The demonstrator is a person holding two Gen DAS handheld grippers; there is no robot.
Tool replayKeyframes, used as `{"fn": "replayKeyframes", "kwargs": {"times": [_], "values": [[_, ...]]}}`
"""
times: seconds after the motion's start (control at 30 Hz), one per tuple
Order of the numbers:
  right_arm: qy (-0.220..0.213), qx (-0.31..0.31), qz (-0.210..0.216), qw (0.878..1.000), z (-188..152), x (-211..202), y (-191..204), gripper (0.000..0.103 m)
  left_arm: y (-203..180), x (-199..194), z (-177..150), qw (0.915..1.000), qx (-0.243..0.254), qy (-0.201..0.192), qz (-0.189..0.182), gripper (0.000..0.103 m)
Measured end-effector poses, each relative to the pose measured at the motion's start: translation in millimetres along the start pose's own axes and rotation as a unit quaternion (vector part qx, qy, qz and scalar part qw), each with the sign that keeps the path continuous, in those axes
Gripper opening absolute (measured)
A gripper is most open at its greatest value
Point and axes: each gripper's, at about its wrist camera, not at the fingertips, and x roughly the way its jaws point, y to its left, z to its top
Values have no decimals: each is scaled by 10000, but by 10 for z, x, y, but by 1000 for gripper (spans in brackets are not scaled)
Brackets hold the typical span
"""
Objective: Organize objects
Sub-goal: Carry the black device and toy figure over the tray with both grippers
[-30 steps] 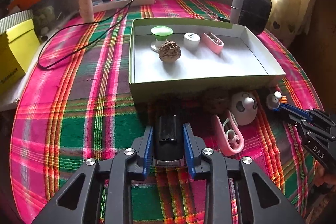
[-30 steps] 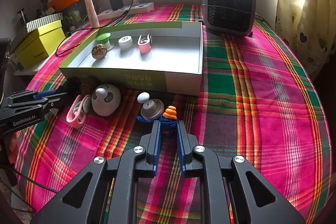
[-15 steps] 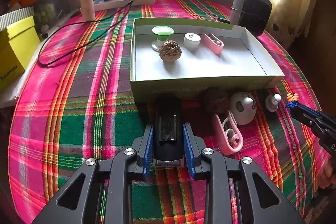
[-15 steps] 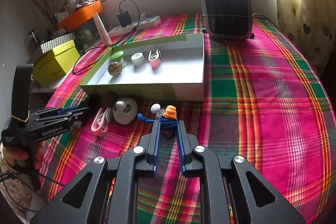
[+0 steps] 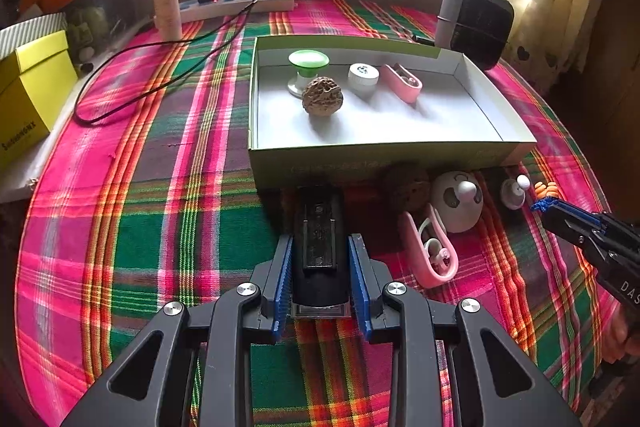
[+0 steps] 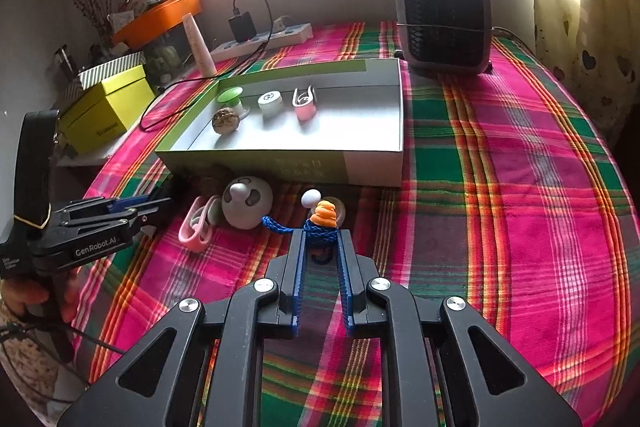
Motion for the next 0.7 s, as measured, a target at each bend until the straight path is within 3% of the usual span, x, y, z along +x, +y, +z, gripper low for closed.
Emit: {"fn": "replayKeyframes", "kwargs": {"times": [0.7], "values": [[-91, -215, 91, 9997, 128, -8, 215, 16, -52, -243, 89, 9995, 73, -285, -96, 25]]}}
